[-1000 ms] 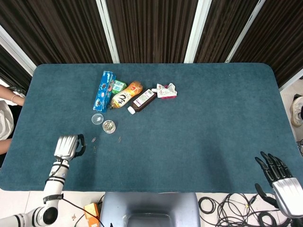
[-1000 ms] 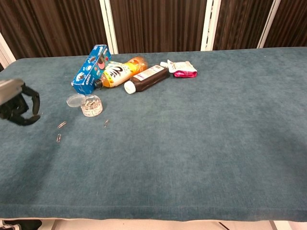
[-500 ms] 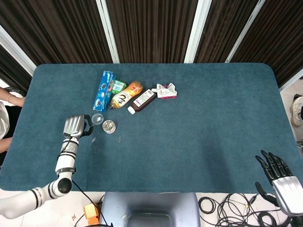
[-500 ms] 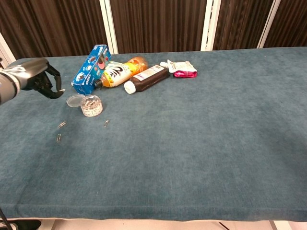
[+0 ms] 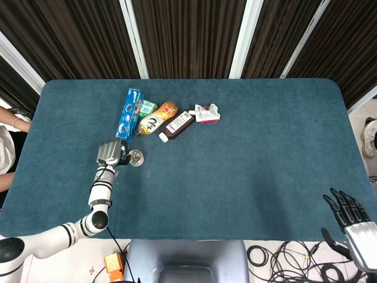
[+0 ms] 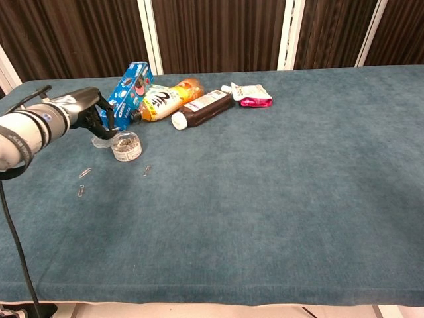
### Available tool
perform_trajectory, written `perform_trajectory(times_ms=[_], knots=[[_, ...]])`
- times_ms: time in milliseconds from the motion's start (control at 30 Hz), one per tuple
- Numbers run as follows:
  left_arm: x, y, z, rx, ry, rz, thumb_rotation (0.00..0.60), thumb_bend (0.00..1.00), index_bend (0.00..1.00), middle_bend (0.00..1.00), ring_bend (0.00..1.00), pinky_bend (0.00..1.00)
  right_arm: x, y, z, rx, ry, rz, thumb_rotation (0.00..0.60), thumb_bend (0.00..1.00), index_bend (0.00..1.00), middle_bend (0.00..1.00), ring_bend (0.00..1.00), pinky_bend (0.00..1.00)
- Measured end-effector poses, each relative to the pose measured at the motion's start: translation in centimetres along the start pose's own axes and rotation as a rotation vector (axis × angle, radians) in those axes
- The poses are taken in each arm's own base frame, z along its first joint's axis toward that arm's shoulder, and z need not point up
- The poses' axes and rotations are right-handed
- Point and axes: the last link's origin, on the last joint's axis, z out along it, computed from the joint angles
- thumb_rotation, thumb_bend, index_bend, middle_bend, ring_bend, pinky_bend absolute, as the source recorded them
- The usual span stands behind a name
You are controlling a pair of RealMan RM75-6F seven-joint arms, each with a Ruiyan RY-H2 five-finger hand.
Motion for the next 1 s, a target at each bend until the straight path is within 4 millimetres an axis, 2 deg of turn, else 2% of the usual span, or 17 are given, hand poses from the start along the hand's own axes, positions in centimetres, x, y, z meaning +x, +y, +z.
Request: perform_trajectory(times_ms=[300, 567, 1000], knots=[[-0.8, 1.1, 0.1, -0.008, -0.018, -0.009, 0.6, 0.51, 0.66, 1.0, 1.0, 1.0, 0.6, 0.4, -0.5, -0.006, 0.025, 0.019, 0.6, 0.32, 0.0, 0.0, 0.0, 0.13], [-1.1, 0.8, 0.1, 0.005, -0.031, -0.003, 0.6, 0.43, 0.45, 1.0, 1.0, 1.0, 0.6, 0.5, -0.6, -0.001, 0.024, 0.022, 0.6, 0.32, 0.0, 0.0, 0.0, 0.13], [-1.0, 0.1, -0.1, 0.018, -0.043, -0.002, 0.6, 0.39, 0.35, 1.0, 1.0, 1.0, 0.5, 0.3, -0.6, 0.002, 0.019, 0.018, 0.6, 0.32, 0.0, 0.0, 0.0, 0.13]])
